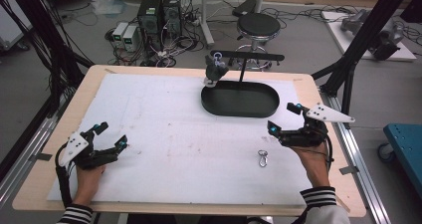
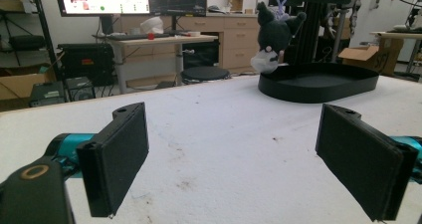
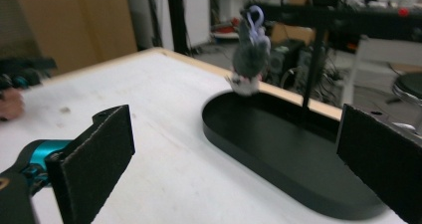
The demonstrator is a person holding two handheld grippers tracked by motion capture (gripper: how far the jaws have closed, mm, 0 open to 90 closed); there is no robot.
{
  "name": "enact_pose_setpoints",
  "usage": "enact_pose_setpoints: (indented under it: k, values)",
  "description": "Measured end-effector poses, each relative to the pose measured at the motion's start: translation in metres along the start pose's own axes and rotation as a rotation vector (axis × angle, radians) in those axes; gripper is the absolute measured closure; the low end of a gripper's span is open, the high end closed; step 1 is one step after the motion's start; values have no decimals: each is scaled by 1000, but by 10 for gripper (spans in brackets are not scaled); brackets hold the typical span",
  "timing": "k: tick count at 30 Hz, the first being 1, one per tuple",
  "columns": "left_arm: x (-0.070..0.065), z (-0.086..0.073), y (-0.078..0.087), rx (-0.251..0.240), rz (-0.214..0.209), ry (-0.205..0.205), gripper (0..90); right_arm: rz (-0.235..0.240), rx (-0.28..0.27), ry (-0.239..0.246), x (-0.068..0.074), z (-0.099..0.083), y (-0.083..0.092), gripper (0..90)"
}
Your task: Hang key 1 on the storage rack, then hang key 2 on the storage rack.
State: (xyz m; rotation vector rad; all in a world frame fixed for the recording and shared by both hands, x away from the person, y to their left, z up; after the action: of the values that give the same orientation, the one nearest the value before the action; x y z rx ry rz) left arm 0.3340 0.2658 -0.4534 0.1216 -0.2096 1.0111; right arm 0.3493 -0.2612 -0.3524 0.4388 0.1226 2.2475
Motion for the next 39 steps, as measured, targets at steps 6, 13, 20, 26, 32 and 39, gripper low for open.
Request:
enact_pose_setpoints:
  k: [6, 13, 20, 26, 32, 39]
  values:
    - [0, 0, 0, 0, 0, 0, 137, 28, -15, 25, 4, -12, 0, 14]
    - [0, 0, 0, 0, 0, 1, 137, 4, -9, -1, -4, -22, 2, 14]
    - [0, 0, 0, -1, 2, 0, 137, 7, -24, 1, -5, -19, 6, 14]
    - [0, 0, 0, -1, 2, 1, 137, -5, -14, 9, -8, -17, 6, 14]
    - [0, 0, 0, -1, 3, 3, 137, -3, 1, 33, -9, -9, 12, 14]
    - [0, 0, 0, 1, 1, 3, 137, 1, 65, 92, -9, 0, 19, 14]
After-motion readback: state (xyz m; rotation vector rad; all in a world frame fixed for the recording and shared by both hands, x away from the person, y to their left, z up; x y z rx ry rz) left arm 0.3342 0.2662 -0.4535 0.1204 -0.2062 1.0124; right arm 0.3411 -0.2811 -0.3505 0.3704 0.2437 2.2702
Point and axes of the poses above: each handheld gripper's, and its own axes: y roughly backward along the jaws, z roughly out of its top, x roughly to its left, the point moved 6 cm from there along -y, roughly forward along the jaws, and after that the axes turned 14 degrees about -y, right-handed, at the moved point
